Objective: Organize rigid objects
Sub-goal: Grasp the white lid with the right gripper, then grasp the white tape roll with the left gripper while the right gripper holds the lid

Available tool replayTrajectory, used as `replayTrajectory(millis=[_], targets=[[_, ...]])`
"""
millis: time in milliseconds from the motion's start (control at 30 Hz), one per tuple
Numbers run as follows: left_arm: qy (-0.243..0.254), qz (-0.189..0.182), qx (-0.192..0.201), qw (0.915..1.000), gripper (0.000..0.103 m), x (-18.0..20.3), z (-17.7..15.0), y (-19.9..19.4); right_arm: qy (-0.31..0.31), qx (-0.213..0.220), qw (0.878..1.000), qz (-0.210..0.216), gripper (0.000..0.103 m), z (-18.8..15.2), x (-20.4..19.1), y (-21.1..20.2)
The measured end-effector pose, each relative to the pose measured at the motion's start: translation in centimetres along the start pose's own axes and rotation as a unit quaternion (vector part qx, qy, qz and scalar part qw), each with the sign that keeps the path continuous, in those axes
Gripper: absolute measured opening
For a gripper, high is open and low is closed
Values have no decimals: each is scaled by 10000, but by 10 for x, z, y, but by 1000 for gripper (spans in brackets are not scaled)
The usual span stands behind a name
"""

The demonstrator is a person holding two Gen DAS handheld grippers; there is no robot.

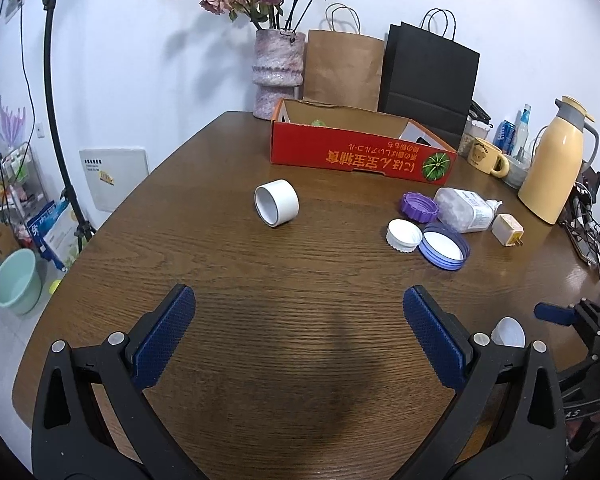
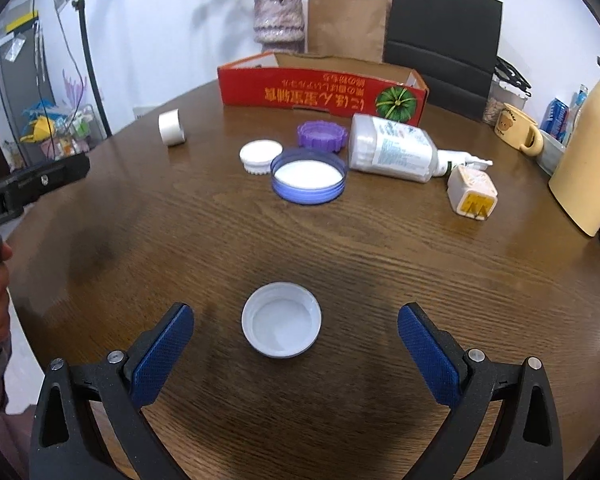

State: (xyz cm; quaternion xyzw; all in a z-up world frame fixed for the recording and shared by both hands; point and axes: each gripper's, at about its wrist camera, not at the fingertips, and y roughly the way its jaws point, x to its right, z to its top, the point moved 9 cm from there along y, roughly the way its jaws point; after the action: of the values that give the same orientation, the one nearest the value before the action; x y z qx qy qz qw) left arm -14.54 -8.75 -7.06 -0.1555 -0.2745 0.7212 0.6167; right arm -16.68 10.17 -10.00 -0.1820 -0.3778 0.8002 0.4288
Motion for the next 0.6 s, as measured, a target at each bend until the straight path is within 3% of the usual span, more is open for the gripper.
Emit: replayTrajectory(millis=[33, 100, 133, 167, 600], targets=[[-8, -7, -5, 10000, 103, 0, 0, 1, -4, -32, 10000, 16, 94, -1, 0, 1], [-24, -20, -21, 10000, 103, 0, 0, 2, 9, -121, 9999, 59, 70, -5, 0, 6], [-22, -30, -29, 10000, 103, 1, -1, 3, 5, -74, 10000, 57, 66, -4, 0, 6], [-11, -38, -39, 10000, 103, 2, -1, 3, -3, -49, 9999, 94, 47, -3, 0, 5], [2, 71, -110, 9999, 103, -2, 4, 14, 84, 436, 9990, 50, 44, 26, 20, -8]])
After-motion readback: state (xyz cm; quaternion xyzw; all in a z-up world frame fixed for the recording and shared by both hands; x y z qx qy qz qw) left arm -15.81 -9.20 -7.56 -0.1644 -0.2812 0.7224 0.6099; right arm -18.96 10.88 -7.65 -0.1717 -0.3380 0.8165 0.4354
